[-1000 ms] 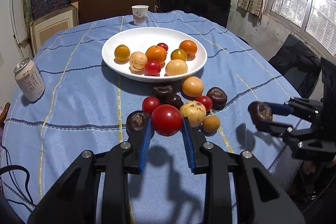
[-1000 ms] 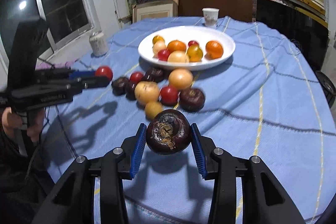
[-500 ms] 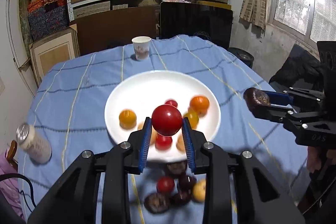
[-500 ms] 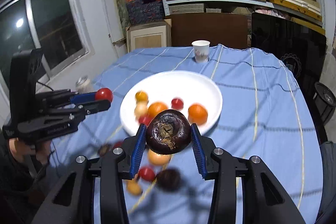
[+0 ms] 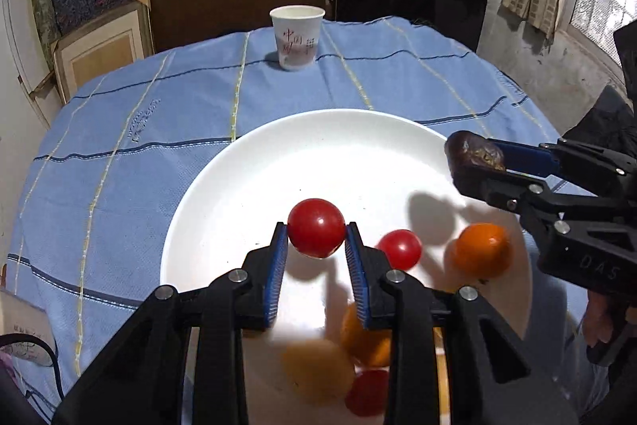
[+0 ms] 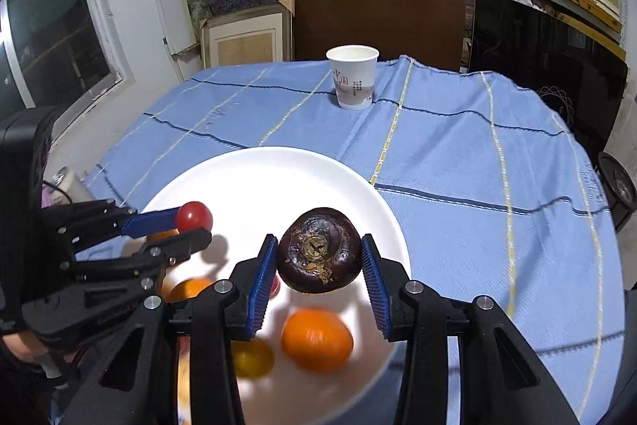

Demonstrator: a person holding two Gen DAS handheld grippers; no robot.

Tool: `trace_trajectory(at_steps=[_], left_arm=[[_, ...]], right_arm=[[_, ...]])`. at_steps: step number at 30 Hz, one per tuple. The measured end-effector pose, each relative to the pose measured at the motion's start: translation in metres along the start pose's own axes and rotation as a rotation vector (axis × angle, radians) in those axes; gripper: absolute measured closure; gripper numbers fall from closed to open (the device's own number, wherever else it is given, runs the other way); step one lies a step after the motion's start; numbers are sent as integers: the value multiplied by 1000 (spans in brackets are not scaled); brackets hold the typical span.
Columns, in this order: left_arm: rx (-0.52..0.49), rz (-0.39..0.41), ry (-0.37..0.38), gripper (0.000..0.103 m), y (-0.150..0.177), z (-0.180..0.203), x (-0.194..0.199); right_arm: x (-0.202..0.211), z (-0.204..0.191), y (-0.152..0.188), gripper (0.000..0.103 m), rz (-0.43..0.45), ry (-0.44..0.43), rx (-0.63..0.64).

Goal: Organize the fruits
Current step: 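Lower both fruits onto the plate and open both grippers, then grasp a dark brown round fruit with the left gripper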

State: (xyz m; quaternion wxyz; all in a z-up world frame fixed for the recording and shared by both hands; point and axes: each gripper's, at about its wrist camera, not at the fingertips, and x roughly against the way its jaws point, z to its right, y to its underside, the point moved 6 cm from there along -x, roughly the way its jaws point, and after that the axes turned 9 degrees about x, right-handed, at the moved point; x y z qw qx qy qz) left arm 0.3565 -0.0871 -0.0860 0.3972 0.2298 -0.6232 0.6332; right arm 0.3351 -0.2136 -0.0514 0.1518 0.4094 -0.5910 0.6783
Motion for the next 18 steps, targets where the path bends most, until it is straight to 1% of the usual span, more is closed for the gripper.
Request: trace_trajectory(at_steps=[1, 2, 3, 4, 5, 9, 12, 13, 14, 15, 17, 18], left_arm=[[4, -5, -7, 63, -1, -2, -4], [13, 0, -21, 45, -2, -5, -5], [22, 16, -30, 38, -3, -7, -3], [32, 48, -35, 31, -4, -10, 3], [34, 62, -35, 30, -4, -11, 8], [54, 58, -22, 30, 10, -15, 30], [40, 68, 9, 29, 36, -15, 61], [34, 73, 15, 27, 45, -15, 71], [30, 79, 23, 23, 55, -15, 80], [19, 84, 33, 22, 68, -15, 92], [-5, 89, 42, 20, 91, -15, 109], [-16, 92, 45, 20, 102, -15, 116]], right_arm=[[-4, 0, 0, 57, -4, 2, -4], [-6, 0, -1, 49, -3, 9, -8], [-3, 0, -1, 42, 12, 23, -11], [-1, -1, -1, 41, 23, 25, -11], [3, -3, -1, 41, 28, 20, -10], [31, -12, 12, 41, 42, 13, -22], [60, -23, 30, 40, 58, -13, -37], [69, -26, 37, 39, 63, -19, -38], [78, -30, 46, 36, 69, -24, -42], [89, -36, 59, 31, 76, -35, -50], [104, -43, 82, 26, 86, -54, -72], [112, -49, 98, 26, 91, -68, -88]])
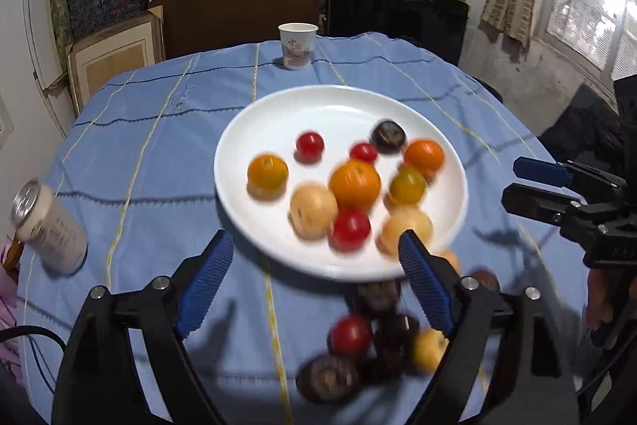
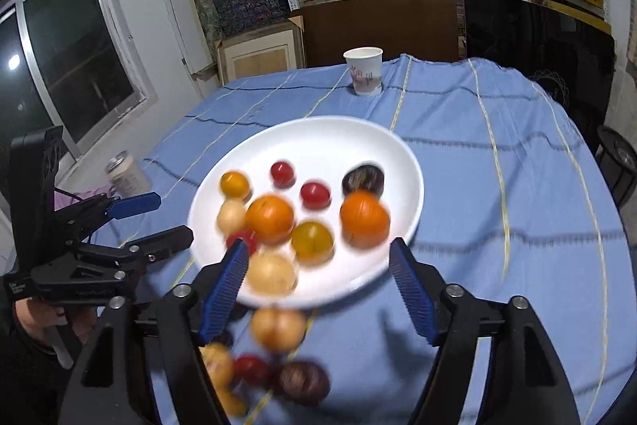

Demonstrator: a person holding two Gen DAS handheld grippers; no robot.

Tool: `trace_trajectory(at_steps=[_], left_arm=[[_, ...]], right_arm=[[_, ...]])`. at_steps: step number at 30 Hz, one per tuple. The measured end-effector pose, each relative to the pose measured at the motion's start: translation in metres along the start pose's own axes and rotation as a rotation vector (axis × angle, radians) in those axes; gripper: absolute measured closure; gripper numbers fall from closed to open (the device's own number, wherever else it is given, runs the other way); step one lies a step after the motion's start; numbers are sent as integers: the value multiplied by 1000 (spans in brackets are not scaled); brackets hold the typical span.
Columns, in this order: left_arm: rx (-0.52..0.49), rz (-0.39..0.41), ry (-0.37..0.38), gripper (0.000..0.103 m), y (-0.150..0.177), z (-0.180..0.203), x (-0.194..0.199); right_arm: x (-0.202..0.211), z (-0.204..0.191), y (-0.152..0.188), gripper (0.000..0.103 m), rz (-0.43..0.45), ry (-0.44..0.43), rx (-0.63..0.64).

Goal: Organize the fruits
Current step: 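Grasp a dark brown round fruit with the left gripper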

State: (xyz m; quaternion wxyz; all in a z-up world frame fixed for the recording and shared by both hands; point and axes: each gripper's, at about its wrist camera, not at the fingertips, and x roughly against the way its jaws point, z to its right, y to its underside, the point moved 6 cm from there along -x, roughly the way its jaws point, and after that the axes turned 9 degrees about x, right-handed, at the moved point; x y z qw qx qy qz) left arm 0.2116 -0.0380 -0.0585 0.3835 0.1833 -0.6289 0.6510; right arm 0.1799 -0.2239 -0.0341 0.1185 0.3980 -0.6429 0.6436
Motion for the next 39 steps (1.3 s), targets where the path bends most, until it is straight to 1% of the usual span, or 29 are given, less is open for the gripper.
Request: trace_trajectory(at_steps=[1, 4, 6, 8, 9, 10, 11, 12, 16, 18, 19, 20, 25, 31, 34, 35, 36, 38, 39], left_arm=[[-7, 2, 9, 17, 14, 0, 10], [-3, -23, 18, 17, 46, -3, 20], [19, -62, 31, 17, 69, -6, 20], [21, -80, 11, 17, 82, -9, 15], [18, -84, -12, 17, 87, -11, 13], [7, -86, -38, 17, 92, -12, 11], [-1, -84, -49, 17, 95, -11, 10], [-10, -79, -66, 17, 97, -12, 10], [-16, -76, -96, 17, 96, -14, 6], [-13, -86, -103, 25, 95, -15, 3], [-13, -95, -108, 33, 94, -15, 0], [-17, -104, -104, 36, 94, -15, -3], [-33, -91, -113, 38, 91, -13, -6], [13, -112, -59, 39, 88, -17, -14], [33, -114, -43, 38, 87, -19, -17], [38, -110, -46, 37, 87, -20, -17], [45, -105, -52, 38, 87, -21, -17], [60, -98, -53, 55, 86, -24, -16], [70, -92, -52, 56, 86, -26, -15]], right_arm=[[5, -3, 12, 25, 1, -6, -12], [15, -11, 46, 25, 4, -22, -59], [17, -13, 65, 24, 8, -71, -118], [12, -14, 82, 24, 0, -103, -158], [9, -14, 87, 24, -15, -90, -167], [11, -15, 87, 24, -10, -80, -162], [17, -16, 85, 24, 34, -71, -147], [19, -17, 84, 24, 50, -66, -138], [21, -18, 85, 24, 59, -45, -128], [23, -16, 86, 24, 68, -44, -138], [24, -15, 86, 24, 72, -45, -145], [24, -13, 87, 24, 75, -46, -154], [27, -11, 87, 24, 82, -47, -158], [26, -12, 88, 24, 70, -43, -157], [25, -12, 88, 24, 64, -40, -156], [24, -12, 88, 24, 64, -39, -157], [24, -12, 88, 24, 63, -38, -159], [25, -11, 88, 24, 65, -37, -164], [25, -10, 89, 24, 66, -37, -167]])
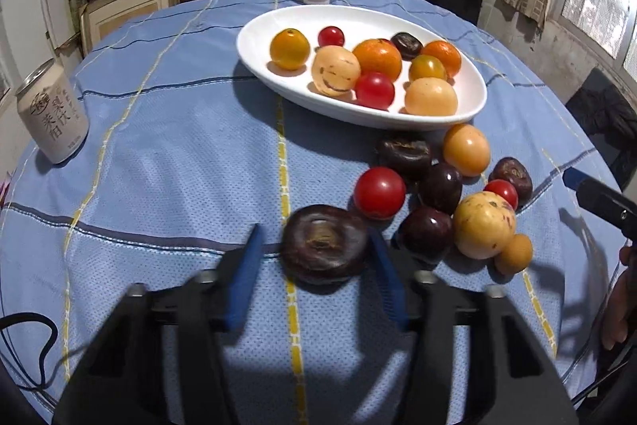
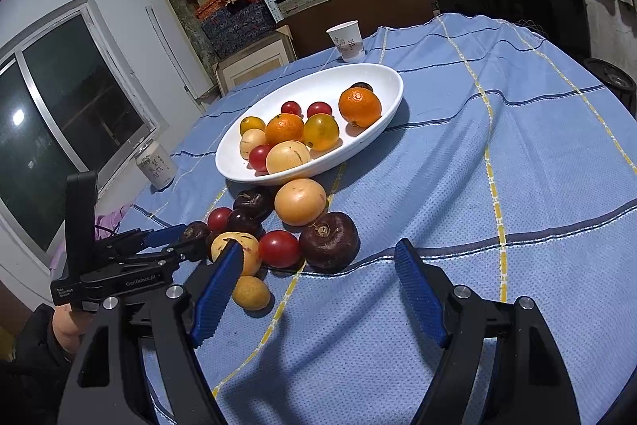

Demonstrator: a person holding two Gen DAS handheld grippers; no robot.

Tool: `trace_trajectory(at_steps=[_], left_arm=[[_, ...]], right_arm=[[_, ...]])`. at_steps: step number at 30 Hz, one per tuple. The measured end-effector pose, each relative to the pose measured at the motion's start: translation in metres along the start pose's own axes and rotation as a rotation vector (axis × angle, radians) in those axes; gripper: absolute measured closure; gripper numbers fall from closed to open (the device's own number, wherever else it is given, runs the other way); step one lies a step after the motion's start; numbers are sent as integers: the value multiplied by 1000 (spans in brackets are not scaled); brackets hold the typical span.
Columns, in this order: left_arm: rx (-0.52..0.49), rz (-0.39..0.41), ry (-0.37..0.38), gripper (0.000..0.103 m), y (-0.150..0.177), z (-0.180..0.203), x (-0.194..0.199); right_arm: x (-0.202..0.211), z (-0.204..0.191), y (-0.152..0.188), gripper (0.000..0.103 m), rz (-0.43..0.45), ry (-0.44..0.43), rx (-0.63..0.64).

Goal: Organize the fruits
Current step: 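Grasp a dark brown round fruit with the left gripper, then grasp another dark brown fruit with the right gripper while the left gripper holds its fruit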

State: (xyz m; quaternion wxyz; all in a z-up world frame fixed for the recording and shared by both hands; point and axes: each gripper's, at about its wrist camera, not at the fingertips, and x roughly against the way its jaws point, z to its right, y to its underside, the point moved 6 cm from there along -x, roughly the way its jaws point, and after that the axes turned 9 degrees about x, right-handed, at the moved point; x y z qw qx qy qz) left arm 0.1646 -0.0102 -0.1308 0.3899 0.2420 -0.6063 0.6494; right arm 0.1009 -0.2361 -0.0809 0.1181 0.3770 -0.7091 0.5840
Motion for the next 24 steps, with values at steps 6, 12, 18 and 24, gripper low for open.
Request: trace_trajectory(at_steps=[6, 12, 18, 24], left_arm=[[17, -4, 15, 59, -1, -2, 0], [8, -4, 0, 56, 0, -2, -1], [42, 57, 1, 61, -4, -8, 10], [37, 118, 11, 61, -7, -8, 24]], right_arm=[[0, 0, 0, 24, 0, 4, -3], [0, 0, 0, 24, 2, 3, -3], [-1, 3, -1, 24, -2, 16, -6], [-9, -3, 1, 24, -50, 55, 40]])
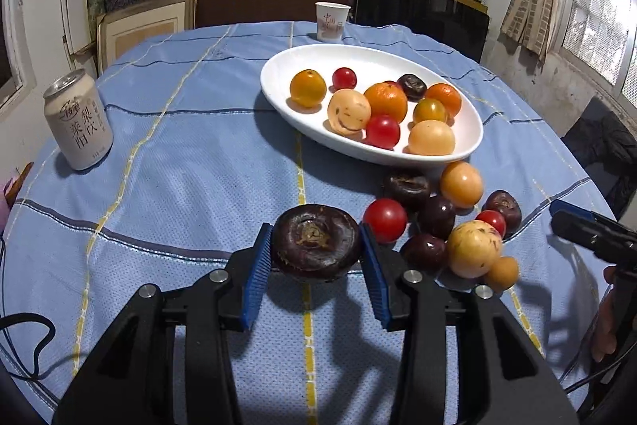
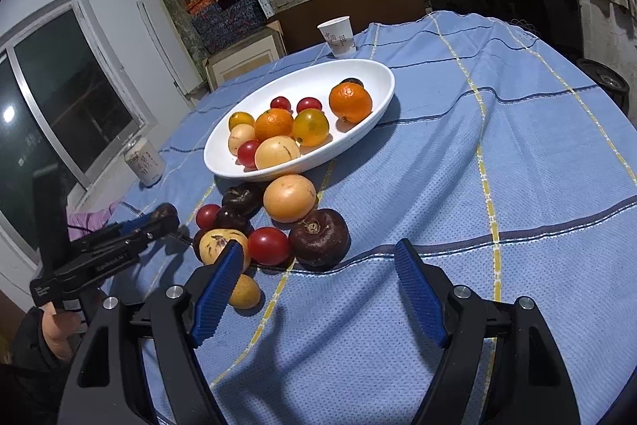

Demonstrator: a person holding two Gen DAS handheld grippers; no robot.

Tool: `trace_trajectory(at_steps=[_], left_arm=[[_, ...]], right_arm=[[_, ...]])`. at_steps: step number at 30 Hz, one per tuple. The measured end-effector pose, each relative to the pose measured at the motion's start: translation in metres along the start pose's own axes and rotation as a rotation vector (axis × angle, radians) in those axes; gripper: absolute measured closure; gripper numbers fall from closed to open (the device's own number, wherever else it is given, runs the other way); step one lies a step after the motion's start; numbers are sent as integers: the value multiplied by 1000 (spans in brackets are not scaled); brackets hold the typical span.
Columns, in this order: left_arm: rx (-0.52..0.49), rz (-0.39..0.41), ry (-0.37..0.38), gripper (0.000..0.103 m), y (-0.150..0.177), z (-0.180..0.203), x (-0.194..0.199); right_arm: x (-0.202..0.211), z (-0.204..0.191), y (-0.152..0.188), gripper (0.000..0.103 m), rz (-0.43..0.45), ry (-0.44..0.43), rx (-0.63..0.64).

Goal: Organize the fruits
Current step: 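Grasp another dark brown fruit with the right gripper while the left gripper holds its fruit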

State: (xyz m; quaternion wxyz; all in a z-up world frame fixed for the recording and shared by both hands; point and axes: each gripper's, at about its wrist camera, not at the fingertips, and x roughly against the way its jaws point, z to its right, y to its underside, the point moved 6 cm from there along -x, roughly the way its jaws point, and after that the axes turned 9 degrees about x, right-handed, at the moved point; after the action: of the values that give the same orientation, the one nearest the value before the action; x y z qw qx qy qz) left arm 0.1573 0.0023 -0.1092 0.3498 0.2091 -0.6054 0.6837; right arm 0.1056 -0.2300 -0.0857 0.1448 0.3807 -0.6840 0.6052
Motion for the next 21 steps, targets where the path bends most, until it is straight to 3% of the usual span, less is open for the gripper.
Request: trace_trajectory(at_steps=[5, 9, 14, 21], left_arm=[[12, -22, 15, 61, 0, -1, -3], [15, -34, 25, 61, 2, -1, -5], [16, -44, 31, 61, 2, -1, -7], [19, -64, 39, 61, 3, -1, -12]], right_arm=[[-14, -13, 3, 32, -132, 129, 172], [-26, -16, -1, 32, -209, 233, 356], [-44, -16, -9, 35, -230, 230, 435], [-57, -15, -15, 39, -220, 191, 418]])
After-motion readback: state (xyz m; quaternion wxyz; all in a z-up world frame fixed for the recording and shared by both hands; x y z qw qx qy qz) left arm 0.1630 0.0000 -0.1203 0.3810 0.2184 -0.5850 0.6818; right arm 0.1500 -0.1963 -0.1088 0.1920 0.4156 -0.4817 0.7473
